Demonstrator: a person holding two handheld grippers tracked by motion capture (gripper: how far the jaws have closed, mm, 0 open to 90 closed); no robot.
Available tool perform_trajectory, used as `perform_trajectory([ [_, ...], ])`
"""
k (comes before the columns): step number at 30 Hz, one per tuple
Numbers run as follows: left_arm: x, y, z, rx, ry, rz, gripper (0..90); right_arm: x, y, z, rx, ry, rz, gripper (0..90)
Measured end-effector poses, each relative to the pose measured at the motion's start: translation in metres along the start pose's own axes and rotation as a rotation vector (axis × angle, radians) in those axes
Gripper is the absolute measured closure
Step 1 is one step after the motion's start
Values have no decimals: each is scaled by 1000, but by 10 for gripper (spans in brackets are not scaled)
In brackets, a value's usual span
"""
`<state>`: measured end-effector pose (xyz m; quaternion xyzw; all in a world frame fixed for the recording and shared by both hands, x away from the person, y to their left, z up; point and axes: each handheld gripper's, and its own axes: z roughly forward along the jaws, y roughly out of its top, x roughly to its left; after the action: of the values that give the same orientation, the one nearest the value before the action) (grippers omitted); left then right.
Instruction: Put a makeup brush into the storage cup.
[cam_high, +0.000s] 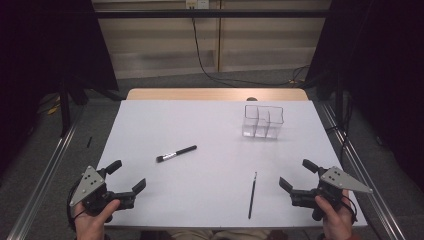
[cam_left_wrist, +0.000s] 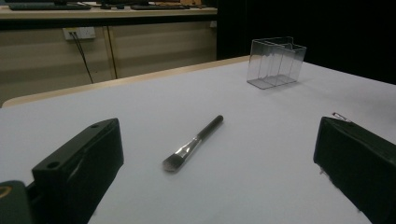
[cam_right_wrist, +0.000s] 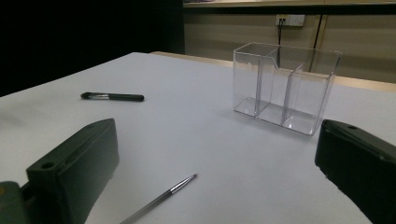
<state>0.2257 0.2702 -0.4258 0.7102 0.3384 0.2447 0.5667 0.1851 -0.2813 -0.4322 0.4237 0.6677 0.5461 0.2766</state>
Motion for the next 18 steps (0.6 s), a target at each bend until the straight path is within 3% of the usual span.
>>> perform_trajectory([
  [18, -4, 3, 6, 29, -37, -3, 24, 1, 0, 1, 3, 12, -4, 0],
])
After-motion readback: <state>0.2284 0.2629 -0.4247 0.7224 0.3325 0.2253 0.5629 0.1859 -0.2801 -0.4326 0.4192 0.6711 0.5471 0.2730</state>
